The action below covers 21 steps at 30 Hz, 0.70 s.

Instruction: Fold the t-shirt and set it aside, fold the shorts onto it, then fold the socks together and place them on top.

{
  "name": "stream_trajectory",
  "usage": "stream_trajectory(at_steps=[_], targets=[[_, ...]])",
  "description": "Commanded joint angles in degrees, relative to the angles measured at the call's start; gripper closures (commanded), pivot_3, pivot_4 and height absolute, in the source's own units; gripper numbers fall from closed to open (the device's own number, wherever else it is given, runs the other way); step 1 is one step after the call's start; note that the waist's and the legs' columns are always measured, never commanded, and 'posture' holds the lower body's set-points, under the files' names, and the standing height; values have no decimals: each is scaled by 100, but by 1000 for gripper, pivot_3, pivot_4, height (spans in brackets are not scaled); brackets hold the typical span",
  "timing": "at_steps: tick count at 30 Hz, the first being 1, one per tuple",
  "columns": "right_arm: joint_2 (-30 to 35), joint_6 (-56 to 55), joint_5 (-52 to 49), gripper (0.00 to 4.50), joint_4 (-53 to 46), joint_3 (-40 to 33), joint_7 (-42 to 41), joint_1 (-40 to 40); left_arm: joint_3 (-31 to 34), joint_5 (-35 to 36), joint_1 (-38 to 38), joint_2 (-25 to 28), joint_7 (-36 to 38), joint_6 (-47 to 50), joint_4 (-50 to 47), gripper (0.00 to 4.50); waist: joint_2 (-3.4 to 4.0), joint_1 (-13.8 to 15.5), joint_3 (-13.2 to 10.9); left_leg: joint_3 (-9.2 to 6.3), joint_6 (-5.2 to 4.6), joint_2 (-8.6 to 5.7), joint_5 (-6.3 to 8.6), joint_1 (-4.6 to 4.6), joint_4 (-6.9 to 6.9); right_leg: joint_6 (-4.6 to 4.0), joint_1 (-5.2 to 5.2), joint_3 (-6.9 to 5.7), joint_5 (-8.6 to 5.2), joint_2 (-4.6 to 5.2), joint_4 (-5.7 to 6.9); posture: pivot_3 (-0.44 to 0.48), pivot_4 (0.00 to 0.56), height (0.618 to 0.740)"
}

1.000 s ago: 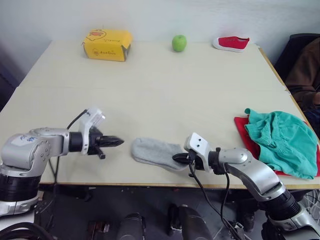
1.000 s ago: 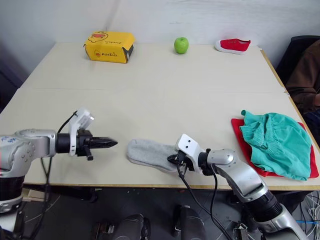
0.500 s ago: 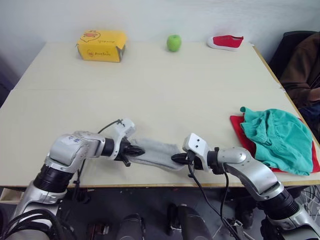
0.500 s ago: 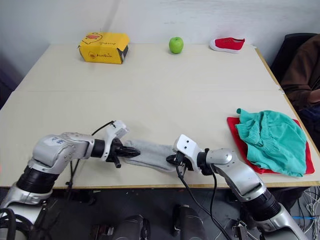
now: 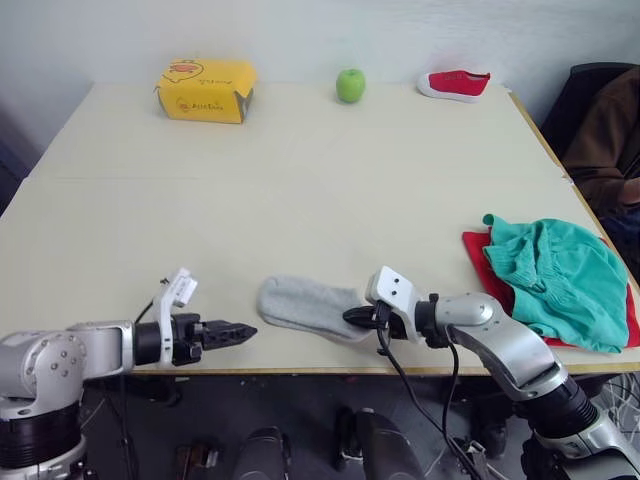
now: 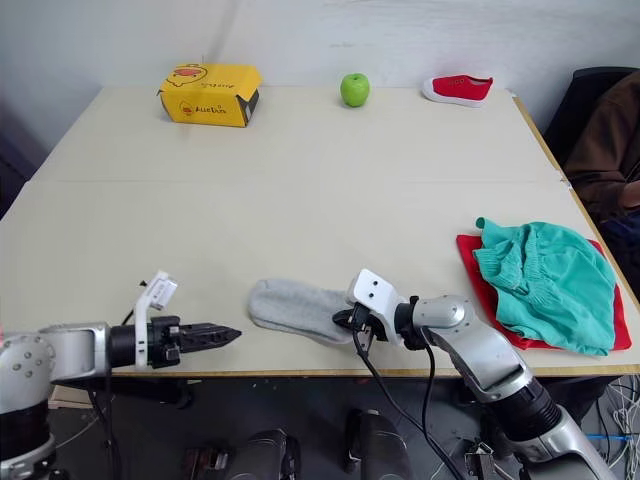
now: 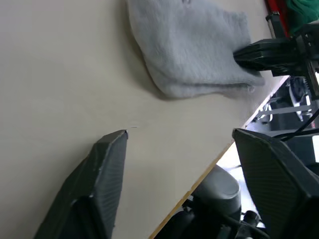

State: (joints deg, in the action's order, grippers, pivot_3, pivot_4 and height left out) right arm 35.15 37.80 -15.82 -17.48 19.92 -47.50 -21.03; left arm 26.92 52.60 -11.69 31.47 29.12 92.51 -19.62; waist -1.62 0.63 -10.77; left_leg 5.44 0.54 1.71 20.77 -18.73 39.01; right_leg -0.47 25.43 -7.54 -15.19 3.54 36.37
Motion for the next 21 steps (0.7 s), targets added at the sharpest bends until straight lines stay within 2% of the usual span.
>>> stream_trajectory(at_steps=[1,5,9,12,17,21], targets=[[-51,78,88,4500,118,124,-49,18,137,269,-221,-550,-1057,-1,471,77,0,60,2,0,-1,-1,1,0,0,1,-1,0,1,0,2,0,150,740],[-78,83,116,4500,143,110,-55,12,345,155,-751,-1397,-1949,-1,961,77,13,128,10,-4,-2,-6,2,24,0,9,-32,0,6,1,-2,0,150,740],[-123,111,141,4500,117,116,-31,52,438,531,-923,-1807,-2401,-1,1151,77,18,115,13,-8,13,-3,18,43,-12,15,-85,-3,5,-3,-22,0,150,740],[-144,113,173,4500,124,105,-31,58,385,986,-961,-1821,-2701,-1,1271,709,18,94,13,-8,13,-3,15,42,-17,20,-85,-3,2,-4,-27,0,150,740],[-165,96,206,4500,149,87,-27,56,349,1391,-1071,-1683,-3073,-1,1398,2217,17,81,13,-8,14,-2,15,44,-23,22,-79,-4,1,-5,-37,0,150,740],[-176,71,223,4500,156,84,-18,74,235,1514,-1251,-1532,-3102,-1,1245,3374,14,78,11,-8,18,-2,18,42,-23,22,-60,-6,2,-5,-39,0,150,740]])
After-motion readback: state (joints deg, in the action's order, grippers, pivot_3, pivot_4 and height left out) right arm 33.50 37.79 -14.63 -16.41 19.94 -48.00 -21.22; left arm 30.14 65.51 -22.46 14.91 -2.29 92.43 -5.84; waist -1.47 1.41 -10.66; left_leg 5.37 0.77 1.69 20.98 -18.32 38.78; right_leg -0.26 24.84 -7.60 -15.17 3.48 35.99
